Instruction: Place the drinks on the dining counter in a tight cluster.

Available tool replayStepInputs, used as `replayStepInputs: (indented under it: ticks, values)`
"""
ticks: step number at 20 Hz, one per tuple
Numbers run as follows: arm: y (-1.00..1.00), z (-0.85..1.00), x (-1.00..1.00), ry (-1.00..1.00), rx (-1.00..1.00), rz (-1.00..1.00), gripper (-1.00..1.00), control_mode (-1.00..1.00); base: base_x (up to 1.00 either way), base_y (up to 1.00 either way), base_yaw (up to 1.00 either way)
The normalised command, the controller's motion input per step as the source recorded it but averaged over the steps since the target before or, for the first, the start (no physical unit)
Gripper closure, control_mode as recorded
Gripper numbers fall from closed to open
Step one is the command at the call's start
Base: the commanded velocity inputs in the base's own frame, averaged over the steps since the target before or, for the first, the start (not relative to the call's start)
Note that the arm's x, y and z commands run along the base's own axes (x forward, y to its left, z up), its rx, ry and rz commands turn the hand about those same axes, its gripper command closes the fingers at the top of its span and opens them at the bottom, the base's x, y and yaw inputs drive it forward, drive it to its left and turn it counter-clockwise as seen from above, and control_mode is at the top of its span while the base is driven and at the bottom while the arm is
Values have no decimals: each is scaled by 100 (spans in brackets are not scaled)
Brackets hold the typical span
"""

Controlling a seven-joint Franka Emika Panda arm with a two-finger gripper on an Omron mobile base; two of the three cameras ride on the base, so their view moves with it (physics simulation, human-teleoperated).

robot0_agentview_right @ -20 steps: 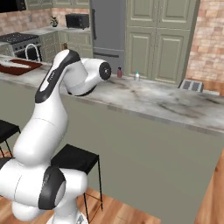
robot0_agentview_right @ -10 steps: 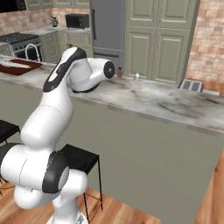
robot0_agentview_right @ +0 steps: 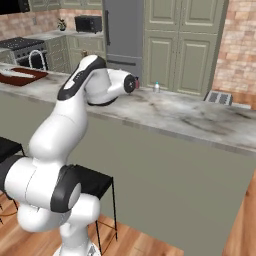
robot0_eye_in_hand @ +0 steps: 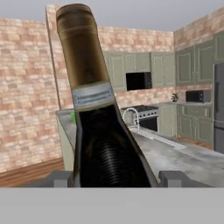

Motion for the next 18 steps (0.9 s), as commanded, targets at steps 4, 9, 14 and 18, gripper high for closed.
replayStepInputs:
  ticks: [4,9,14,18]
  values:
    - [-3,-3,18,-7,2,0,100,-100,0,0,0]
    - [-2,-7,5,-2,0,0,100,-100,0,0,0]
    - [0,-2,1,14,0,0,100,-100,0,0,0]
    - [0,-1,3,11,0,0,100,-100,0,0,0]
